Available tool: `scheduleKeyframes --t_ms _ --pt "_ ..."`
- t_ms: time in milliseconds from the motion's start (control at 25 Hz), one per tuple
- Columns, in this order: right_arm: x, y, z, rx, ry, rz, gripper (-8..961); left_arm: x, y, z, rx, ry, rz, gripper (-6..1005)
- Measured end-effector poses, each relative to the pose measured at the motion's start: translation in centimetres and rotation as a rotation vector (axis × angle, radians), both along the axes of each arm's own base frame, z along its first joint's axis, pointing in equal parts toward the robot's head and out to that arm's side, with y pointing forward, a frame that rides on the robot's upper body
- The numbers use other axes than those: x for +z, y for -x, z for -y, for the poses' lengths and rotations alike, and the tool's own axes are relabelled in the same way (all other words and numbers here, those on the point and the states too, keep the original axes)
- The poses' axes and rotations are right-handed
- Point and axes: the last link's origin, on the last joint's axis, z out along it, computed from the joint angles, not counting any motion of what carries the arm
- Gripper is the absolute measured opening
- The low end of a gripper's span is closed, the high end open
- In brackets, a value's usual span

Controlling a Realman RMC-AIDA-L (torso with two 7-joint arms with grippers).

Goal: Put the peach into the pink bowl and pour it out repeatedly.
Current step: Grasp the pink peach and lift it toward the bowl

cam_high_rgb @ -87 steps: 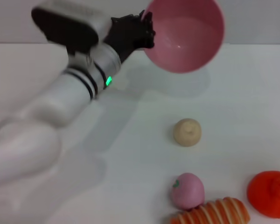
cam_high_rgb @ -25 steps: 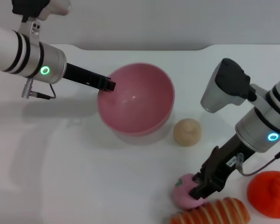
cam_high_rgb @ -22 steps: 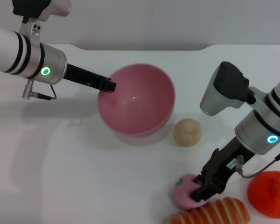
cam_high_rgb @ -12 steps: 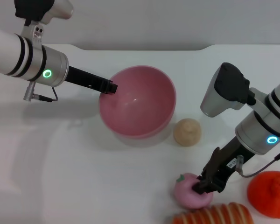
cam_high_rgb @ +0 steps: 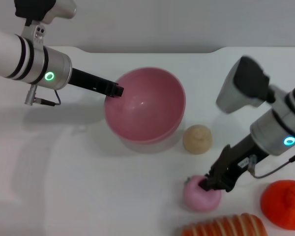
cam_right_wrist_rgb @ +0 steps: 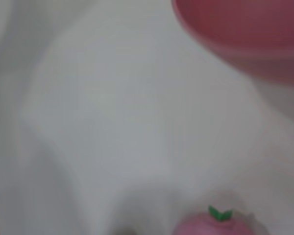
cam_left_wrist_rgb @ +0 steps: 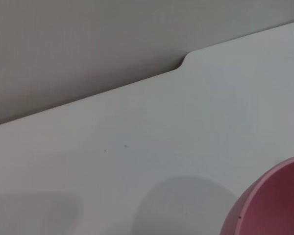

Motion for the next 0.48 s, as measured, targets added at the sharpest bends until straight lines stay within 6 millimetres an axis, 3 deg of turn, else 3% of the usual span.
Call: scheduleKeyframes --t_ms 200,480 --pt "4.3 3.9 0.6 0.081 -0.07 -0.15 35 0.3 0.0 -0.2 0.005 -0.014 0.01 45" --pt "7.7 7.2 1.4 0.208 -0.174 -0.177 37 0.4 -0.1 -0.3 0.006 -0.022 0.02 45"
